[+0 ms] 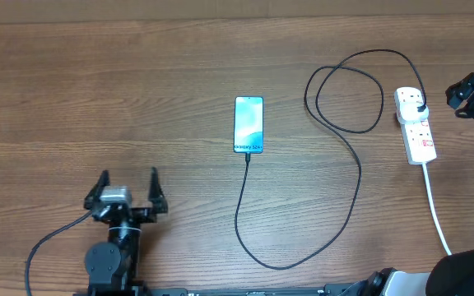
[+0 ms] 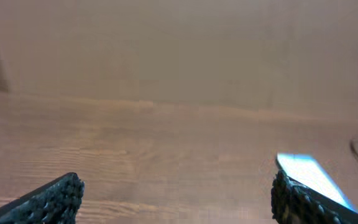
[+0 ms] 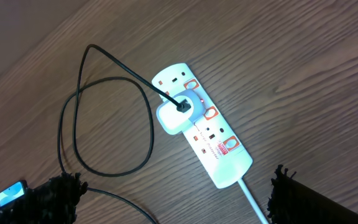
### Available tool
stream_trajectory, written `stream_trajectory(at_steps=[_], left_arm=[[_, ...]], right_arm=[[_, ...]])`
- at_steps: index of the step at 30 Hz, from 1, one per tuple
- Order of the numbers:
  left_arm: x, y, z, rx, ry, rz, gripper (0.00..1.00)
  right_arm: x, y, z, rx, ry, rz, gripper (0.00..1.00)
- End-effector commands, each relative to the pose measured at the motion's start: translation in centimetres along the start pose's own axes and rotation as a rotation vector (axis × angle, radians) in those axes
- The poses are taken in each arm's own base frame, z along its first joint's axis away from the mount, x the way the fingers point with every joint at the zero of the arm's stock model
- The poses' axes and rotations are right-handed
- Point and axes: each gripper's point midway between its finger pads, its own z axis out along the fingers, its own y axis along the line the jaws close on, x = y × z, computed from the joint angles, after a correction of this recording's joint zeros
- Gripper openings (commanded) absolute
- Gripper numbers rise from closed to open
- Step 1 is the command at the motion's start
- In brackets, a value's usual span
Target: Plug charger to phone and switch on socket
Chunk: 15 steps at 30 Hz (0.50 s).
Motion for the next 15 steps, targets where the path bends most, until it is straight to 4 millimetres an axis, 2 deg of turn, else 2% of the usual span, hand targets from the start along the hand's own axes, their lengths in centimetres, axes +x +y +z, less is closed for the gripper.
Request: stream_trajectory(at_steps=[1, 7, 15], left_arm=[[1.1, -1.7, -0.2, 0.113, 0.036, 0.146, 1.0], [1.2, -0.7, -0.1, 0.061, 0.04, 0.144, 1.0], [1.2, -0.5, -0.1, 0.051, 0.043, 0.144, 1.0]], right_arm=[[-0.7, 0.4, -0.7, -0.006, -0.027, -0.003, 1.0], [-0.7, 0.4, -0.7, -0.006, -0.027, -0.004, 1.0], [-0.7, 0.4, -0.7, -0.006, -0.027, -0.003, 1.0]])
